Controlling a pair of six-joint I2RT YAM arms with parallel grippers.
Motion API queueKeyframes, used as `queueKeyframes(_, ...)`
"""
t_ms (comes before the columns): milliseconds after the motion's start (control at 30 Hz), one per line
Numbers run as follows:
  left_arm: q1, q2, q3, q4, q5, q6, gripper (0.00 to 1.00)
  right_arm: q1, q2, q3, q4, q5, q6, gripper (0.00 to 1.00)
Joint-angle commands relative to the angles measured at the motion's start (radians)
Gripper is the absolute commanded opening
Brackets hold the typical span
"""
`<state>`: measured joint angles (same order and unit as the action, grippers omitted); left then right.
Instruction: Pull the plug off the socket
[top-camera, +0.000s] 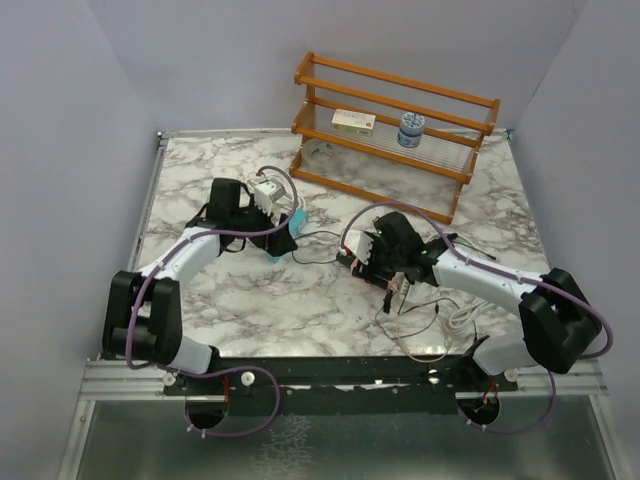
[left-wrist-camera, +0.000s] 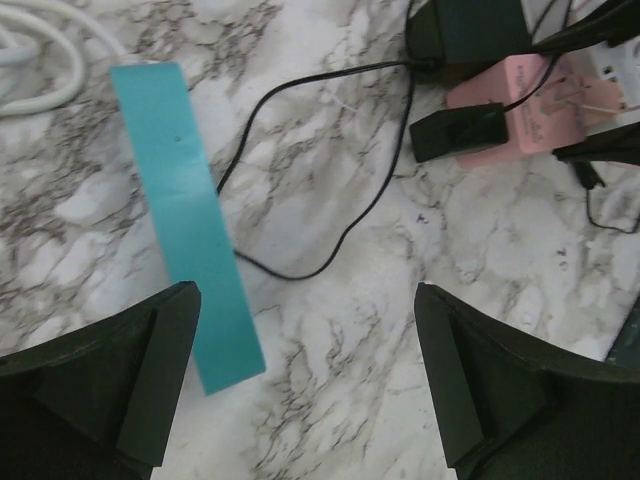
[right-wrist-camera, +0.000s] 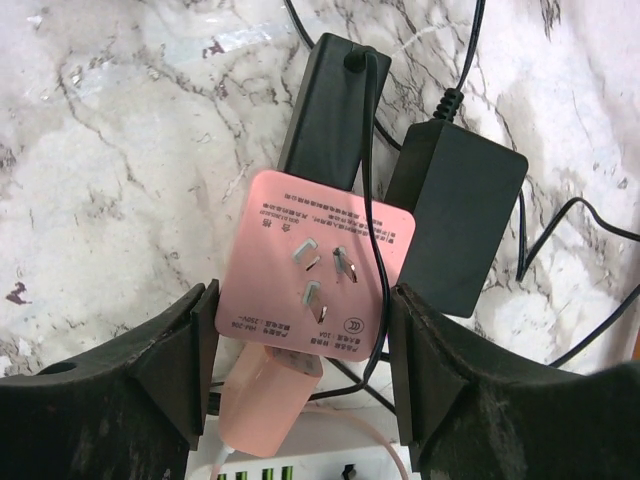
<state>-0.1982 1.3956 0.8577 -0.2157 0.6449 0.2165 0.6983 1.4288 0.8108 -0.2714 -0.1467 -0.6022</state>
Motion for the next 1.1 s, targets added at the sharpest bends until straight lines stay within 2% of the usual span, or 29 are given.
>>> queueKeyframes(0, -0.033, 0.143, 0.061, 0.048, 0.36, -0.086, 0.94, -0.012, -0.038, -0.048, -0.011, -0.108, -0.154, 0.04)
queueKeyframes(167, -0.138, 0.163, 0.037, 0.13, 0.402, 0.053, 0.95, -0.046, -0.079, -0.046, -0.075, -0.188, -0.201, 0.03)
queueKeyframes(300, -0.208, 0.116, -0.073, 0.401, 0.383, 0.071, 0.99, -0.098, -0.112, -0.042, -0.122, -0.256, -0.222, 0.02)
queueKeyframes(367, -0.244, 0.117, -0.116, 0.481, 0.381, 0.108, 0.99, -0.128, -0.122, -0.042, -0.146, -0.303, -0.229, 0.02)
queueKeyframes(467, -0.297, 0.169, -0.111, 0.487, 0.347, 0.19, 0.99, -0.142, -0.122, -0.052, -0.171, -0.318, -0.244, 0.01)
queueKeyframes(633, -0.369, 0.272, -0.051, 0.506, 0.336, 0.22, 0.93, -0.149, -0.127, -0.063, -0.219, -0.322, -0.274, 0.01)
queueKeyframes(800, -0.444, 0.328, -0.052, 0.562, 0.33, 0.305, 0.94, -0.152, -0.166, -0.091, -0.219, -0.328, -0.277, 0.01)
queueKeyframes(967, -0.477, 0.376, -0.063, 0.622, 0.324, 0.374, 0.93, -0.154, -0.189, -0.112, -0.214, -0.324, -0.277, 0.01)
queueKeyframes(1067, -0.493, 0.405, -0.056, 0.632, 0.325, 0.43, 0.87, -0.154, -0.19, -0.119, -0.21, -0.326, -0.277, 0.01)
